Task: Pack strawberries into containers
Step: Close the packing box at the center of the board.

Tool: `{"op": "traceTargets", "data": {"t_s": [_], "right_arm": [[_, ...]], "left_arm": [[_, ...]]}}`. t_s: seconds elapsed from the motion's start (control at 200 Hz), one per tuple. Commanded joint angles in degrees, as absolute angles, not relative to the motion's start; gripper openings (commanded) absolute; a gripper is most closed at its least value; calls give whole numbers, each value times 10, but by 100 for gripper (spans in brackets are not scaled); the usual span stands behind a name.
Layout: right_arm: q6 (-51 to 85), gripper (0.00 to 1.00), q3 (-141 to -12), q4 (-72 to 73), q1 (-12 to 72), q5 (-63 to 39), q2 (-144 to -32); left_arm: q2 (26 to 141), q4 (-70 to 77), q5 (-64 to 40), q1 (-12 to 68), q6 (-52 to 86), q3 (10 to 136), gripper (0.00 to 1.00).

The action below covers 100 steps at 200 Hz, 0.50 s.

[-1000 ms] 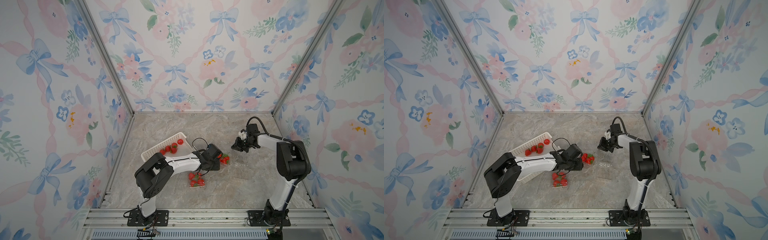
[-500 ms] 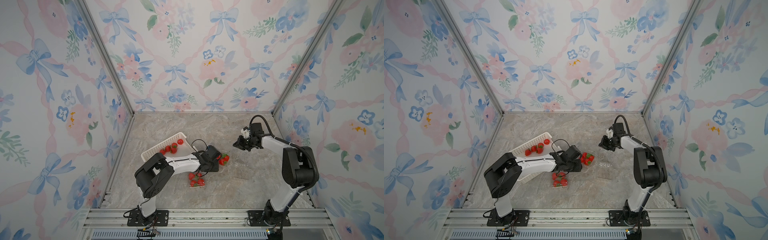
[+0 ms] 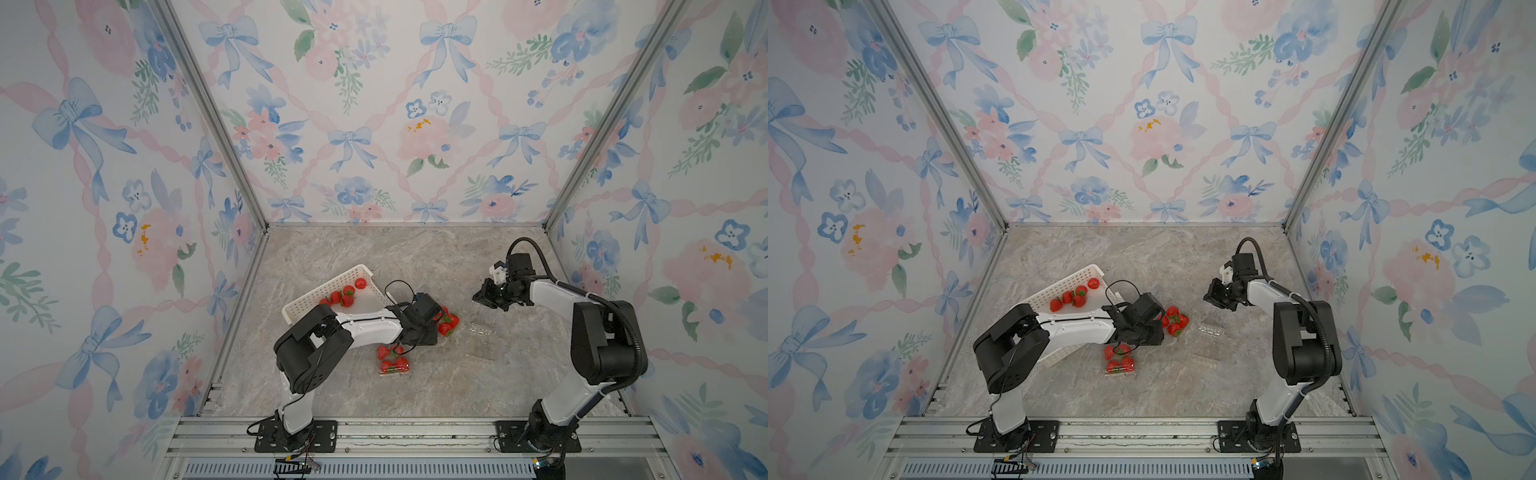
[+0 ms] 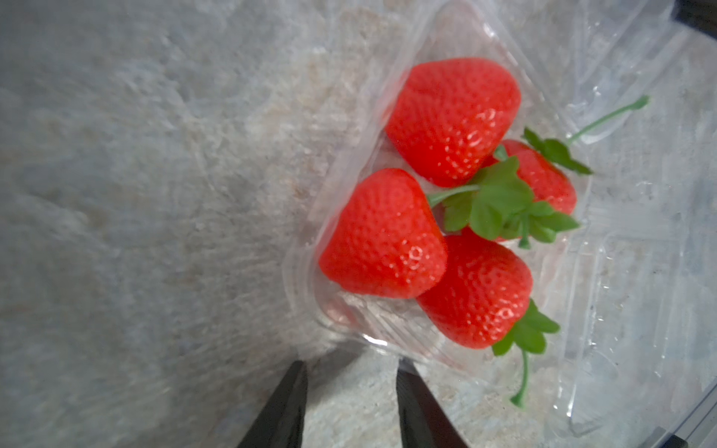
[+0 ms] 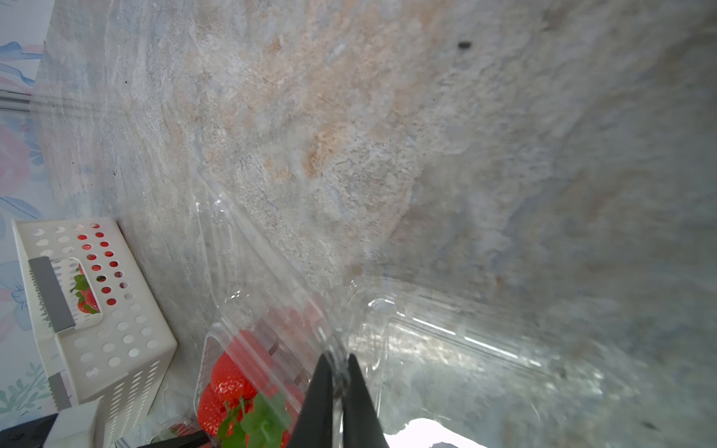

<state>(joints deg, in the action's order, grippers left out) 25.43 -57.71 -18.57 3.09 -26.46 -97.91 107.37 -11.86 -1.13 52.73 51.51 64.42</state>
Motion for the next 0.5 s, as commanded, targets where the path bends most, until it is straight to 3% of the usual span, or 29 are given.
{"op": "traceTargets", "data": {"t_s": [0.0, 0.27, 0.495], "right_arm": [[245, 9, -556, -193, 28, -260, -953], [253, 10, -518, -196, 28, -263, -897], [250, 22, -515, -205, 28, -266, -870]], "left_arm": [[1081, -120, -6, 528, 513, 660, 41], [1094, -120, -3, 528, 510, 667, 41], [1094, -120, -2, 528, 509, 662, 41]]}}
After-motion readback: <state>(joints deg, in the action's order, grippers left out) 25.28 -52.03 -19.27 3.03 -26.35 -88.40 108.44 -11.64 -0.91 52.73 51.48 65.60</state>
